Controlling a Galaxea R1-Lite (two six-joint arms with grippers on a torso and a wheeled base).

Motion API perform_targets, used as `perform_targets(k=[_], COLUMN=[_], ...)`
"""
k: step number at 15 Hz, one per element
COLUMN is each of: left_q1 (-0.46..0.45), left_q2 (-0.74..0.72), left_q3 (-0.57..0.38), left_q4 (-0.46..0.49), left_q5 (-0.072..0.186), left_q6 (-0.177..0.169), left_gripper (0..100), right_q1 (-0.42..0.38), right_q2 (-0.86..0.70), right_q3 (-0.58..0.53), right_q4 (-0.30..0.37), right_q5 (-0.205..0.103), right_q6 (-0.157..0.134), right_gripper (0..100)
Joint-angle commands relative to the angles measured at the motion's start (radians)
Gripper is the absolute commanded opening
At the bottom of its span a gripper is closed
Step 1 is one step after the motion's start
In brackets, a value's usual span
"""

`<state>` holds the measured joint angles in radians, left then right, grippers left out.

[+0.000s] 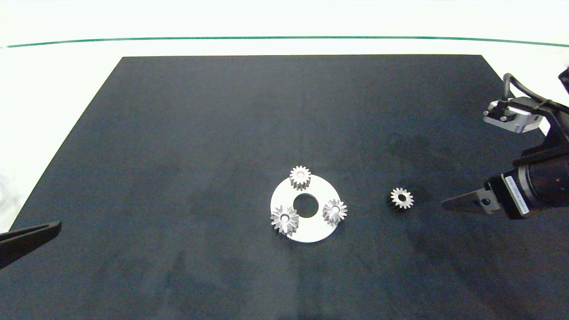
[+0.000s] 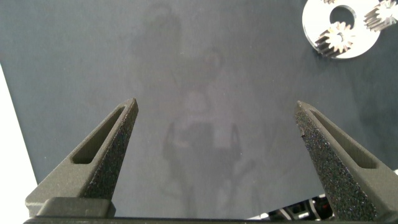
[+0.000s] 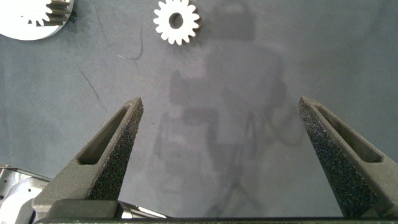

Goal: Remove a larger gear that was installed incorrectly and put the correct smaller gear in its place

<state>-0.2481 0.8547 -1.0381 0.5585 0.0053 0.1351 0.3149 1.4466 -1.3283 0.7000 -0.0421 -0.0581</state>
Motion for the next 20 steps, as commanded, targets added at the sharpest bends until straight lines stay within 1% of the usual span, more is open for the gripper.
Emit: perform_targets(k=[1, 2, 4, 7, 9, 12, 14, 17, 19, 20], left_q1=[0.000, 0.000, -0.002, 0.000, 0.000, 0.000, 0.000, 0.000, 0.000, 0.000], left_q2=[0.014, 0.015, 0.020, 0.027, 0.030, 0.030, 0.029, 0.027, 0.027, 0.027], left_q3=[0.004, 0.006, 0.007, 0.009, 0.010, 0.010, 0.012, 0.012, 0.012, 0.013], left_q4=[0.003, 0.003, 0.003, 0.003, 0.003, 0.003, 0.003, -0.002, -0.012, -0.015], left_q5=[-0.001, -0.001, -0.002, -0.002, -0.002, -0.002, -0.002, -0.002, -0.002, -0.002], left_q6=[0.018, 0.020, 0.021, 0.021, 0.020, 0.020, 0.020, 0.020, 0.020, 0.020], left_gripper=[100, 100, 100, 100, 100, 100, 100, 100, 100, 100], right_q1=[0.026, 0.027, 0.038, 0.055, 0.067, 0.075, 0.075, 0.075, 0.075, 0.075], right_q2=[0.066, 0.089, 0.129, 0.172, 0.198, 0.235, 0.256, 0.275, 0.296, 0.304], right_q3=[0.000, 0.000, 0.000, 0.000, 0.000, 0.001, 0.006, 0.004, 0.004, 0.004], right_q4=[-0.040, -0.070, -0.102, -0.125, -0.128, -0.159, -0.159, -0.174, -0.229, -0.251], right_q5=[-0.001, -0.001, -0.005, -0.005, -0.008, -0.016, -0.035, -0.038, -0.071, -0.074], right_q6=[-0.002, -0.003, -0.006, -0.008, -0.008, -0.008, -0.008, -0.008, -0.006, -0.005], right_gripper=[100, 100, 100, 100, 100, 100, 100, 100, 100, 100])
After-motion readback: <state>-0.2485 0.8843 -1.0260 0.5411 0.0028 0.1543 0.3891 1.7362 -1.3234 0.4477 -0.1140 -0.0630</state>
